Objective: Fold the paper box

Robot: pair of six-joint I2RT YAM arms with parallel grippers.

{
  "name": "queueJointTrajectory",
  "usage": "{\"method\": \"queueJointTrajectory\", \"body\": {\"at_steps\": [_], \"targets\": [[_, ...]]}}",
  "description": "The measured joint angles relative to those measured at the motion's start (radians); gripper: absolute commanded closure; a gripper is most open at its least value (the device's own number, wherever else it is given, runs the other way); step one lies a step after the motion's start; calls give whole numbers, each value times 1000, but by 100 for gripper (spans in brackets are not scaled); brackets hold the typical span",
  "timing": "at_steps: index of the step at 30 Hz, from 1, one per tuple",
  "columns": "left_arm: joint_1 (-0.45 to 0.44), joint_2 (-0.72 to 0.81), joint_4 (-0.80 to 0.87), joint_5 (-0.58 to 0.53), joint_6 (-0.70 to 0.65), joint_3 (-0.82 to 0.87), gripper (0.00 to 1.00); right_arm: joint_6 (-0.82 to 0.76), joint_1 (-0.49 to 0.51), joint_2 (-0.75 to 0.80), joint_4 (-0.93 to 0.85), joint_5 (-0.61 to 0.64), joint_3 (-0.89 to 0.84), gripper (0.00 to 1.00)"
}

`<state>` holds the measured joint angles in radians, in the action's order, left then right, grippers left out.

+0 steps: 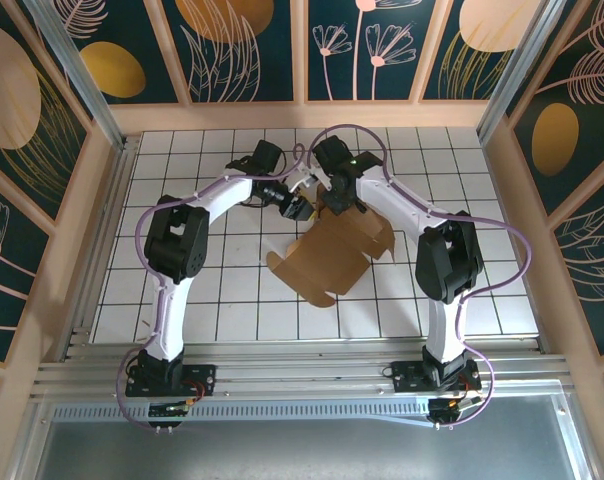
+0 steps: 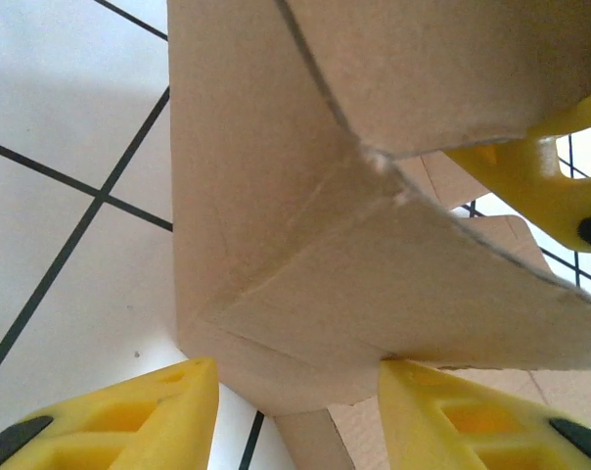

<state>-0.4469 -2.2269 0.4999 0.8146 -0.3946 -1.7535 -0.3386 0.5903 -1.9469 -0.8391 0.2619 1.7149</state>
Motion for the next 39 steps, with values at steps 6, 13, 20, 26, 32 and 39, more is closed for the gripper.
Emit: {"method": "queueJointTrajectory", "body": {"at_steps": [6, 13, 20, 26, 32, 39], "targets": [[-14, 0, -156, -16, 84, 54, 52, 7, -7, 0, 6, 11, 1, 54], [-25, 12, -411, -8, 225, 169, 55, 4, -7, 0, 14, 26, 1, 54], [-49, 19, -548, -106, 308, 207, 57, 5, -9, 0, 31, 28, 1, 54], [-51, 6, -647, -120, 347, 220, 71, 11, -24, 0, 36, 2, 1, 53], [-57, -14, -675, -117, 343, 190, 82, 38, -99, 0, 38, -145, 6, 47], [-65, -80, -680, -100, 364, 100, 84, 72, -168, 0, 48, -282, 6, 47]]}}
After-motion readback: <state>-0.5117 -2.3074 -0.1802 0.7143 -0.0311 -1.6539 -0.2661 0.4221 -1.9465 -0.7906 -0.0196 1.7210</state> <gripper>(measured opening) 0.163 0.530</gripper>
